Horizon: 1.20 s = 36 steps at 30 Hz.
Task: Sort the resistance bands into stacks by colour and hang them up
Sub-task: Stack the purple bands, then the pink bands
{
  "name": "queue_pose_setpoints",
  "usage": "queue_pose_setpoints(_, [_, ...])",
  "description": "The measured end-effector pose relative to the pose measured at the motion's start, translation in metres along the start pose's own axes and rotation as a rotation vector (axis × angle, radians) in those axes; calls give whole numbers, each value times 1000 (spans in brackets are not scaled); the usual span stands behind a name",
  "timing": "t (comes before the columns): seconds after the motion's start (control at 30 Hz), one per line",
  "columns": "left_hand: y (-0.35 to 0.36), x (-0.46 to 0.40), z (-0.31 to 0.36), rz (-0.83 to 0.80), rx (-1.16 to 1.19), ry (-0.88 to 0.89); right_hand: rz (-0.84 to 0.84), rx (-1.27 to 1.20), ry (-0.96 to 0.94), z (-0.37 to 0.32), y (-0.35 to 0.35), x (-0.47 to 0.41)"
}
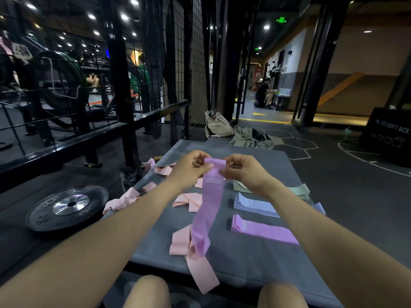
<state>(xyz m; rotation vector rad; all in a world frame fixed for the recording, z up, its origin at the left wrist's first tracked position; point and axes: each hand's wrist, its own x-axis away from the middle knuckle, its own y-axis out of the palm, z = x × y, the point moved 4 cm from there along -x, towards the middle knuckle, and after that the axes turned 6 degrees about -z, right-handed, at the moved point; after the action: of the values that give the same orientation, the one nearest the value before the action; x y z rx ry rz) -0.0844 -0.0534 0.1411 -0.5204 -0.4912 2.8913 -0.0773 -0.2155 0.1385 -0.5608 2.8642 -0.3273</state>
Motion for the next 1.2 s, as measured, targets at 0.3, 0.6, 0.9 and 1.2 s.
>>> queue_pose_setpoints(0.3, [1, 1, 18, -9, -136, 106, 16, 61, -56, -11, 5, -1])
queue_pose_setpoints(0.6, [-24, 4, -3, 349, 243, -58, -74, 411, 193, 44, 18, 13])
queue_pose_setpoints(0.9, [-53, 14, -55, 682, 367, -277, -99, 768, 356, 72, -8, 36])
queue_pose_setpoints(1.2, [-42, 18, -68, 773, 506, -318, 225, 736, 243, 76, -34, 34])
